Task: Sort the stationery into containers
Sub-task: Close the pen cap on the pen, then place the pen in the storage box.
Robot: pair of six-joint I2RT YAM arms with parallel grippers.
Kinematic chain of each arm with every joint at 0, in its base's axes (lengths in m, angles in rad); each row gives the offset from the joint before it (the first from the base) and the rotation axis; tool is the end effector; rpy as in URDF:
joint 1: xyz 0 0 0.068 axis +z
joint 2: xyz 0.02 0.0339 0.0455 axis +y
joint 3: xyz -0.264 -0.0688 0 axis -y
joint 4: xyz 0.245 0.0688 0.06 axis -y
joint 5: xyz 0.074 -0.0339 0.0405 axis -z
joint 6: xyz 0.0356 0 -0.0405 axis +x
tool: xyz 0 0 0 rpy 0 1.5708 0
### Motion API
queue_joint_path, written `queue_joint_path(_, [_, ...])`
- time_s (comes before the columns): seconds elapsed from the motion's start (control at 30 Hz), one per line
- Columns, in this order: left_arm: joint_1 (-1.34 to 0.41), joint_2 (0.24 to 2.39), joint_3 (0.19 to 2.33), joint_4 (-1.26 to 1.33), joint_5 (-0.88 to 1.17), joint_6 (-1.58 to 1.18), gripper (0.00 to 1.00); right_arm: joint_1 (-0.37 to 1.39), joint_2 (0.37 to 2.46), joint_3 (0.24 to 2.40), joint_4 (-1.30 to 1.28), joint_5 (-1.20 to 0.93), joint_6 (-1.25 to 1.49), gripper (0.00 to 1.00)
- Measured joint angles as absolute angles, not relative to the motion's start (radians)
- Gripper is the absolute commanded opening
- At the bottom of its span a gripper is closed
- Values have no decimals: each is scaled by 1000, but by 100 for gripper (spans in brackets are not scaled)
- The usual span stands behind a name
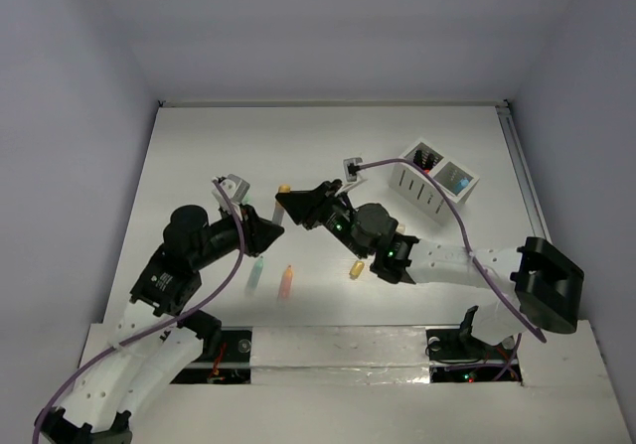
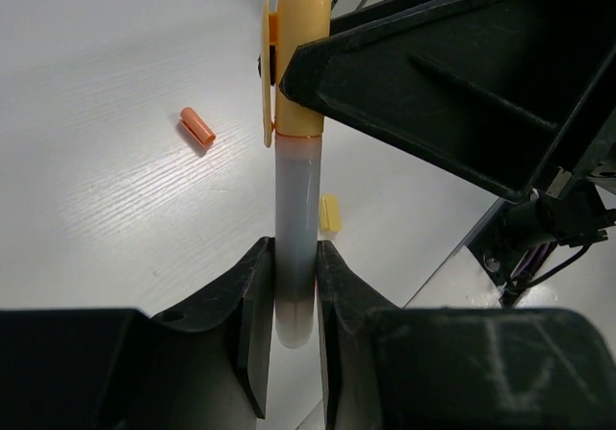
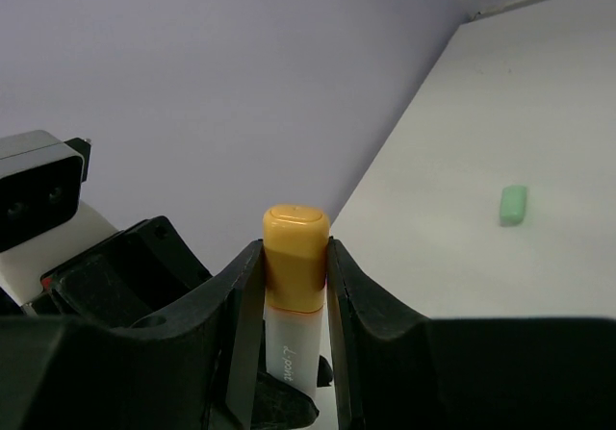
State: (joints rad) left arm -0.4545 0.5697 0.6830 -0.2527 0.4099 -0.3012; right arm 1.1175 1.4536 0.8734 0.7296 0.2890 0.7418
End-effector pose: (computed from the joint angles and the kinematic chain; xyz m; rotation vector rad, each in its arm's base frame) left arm 0.1195 -0.0742 0.3284 0.4509 1.7265 -0.9025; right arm 0.1553 0.2957 0.3077 -0.0319 1.5668 1.3042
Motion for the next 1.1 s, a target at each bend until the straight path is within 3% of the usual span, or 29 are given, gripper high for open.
queue_joint_path(0.73, [-457,636,720,-312,418,-279,1,1147,1457,867,705,379,731,0])
queue_joint_path(0.87, [-458,634,720,-261,430,-283,32,1122,1399,867,652,372,712,0])
queue_joint_path(0.9, [-455,632,720,-231,417,-288,44,1101,1380,864,621,364,705,0])
queue_joint_path(1.0, [-442,603,720,-154,383,-295,65,1008,1331,834,546,340,677,0])
queue_joint_path(1.07, [-437,573,720,-128,373,-296,72,920,1301,818,492,347,657,0])
queue_joint_path(1.1, [-437,561,717,-118,372,-298,91,877,1284,812,467,358,644,0])
